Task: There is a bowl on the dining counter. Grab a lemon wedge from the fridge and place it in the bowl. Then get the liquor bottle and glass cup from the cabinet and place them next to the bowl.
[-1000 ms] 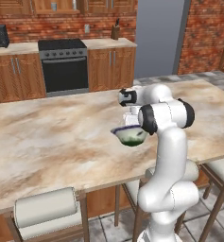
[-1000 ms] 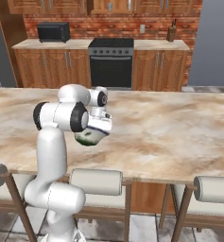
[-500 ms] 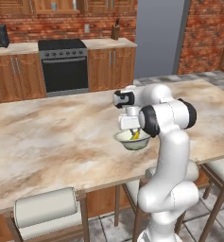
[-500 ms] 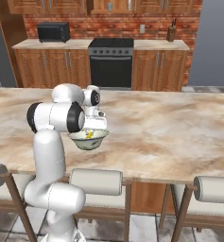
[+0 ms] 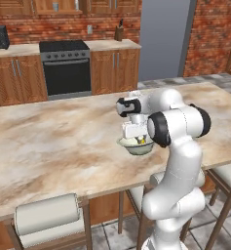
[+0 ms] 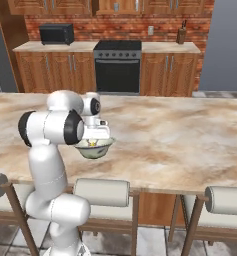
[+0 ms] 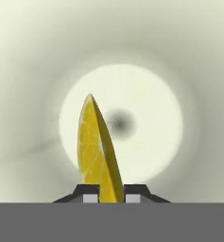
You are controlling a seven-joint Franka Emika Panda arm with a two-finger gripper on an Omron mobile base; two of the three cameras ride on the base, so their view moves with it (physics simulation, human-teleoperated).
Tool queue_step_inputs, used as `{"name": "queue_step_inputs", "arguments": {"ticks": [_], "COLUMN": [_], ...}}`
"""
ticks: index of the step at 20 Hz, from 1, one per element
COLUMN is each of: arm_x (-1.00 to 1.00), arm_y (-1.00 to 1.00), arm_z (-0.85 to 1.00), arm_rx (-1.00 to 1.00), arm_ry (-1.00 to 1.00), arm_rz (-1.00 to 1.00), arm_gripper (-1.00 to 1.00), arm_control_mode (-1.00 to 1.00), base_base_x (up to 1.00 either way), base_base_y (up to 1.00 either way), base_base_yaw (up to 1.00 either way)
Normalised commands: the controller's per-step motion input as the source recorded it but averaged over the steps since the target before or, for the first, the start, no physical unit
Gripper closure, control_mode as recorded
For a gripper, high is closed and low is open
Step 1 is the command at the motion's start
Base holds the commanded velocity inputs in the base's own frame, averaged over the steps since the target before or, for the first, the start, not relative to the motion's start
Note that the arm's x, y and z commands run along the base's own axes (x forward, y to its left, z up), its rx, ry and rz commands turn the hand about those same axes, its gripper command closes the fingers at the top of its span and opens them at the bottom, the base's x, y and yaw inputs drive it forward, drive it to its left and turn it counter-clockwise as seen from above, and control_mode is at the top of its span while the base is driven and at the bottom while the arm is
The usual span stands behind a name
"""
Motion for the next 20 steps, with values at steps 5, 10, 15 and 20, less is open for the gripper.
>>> {"name": "queue_step_inputs", "arguments": {"ticks": [5, 10, 15, 20], "arm_x": [-0.56, -0.42, -0.12, 0.0], "arm_y": [0.0, 0.0, -0.11, -0.27], "arm_z": [0.0, 0.21, 0.46, 0.67], "arm_rx": [-0.08, -0.09, -0.04, 0.0], "arm_ry": [-0.15, -0.18, -0.16, -0.1], "arm_rz": [0.0, 0.0, 0.0, 0.0], "arm_gripper": [-1.0, -1.0, -1.0, -1.0], "arm_control_mode": [-1.0, -1.0, -1.0, -1.0], "base_base_x": [0.0, 0.0, 0.0, 0.0], "base_base_y": [0.0, 0.0, 0.0, 0.0], "base_base_yaw": [0.0, 0.0, 0.0, 0.0]}}
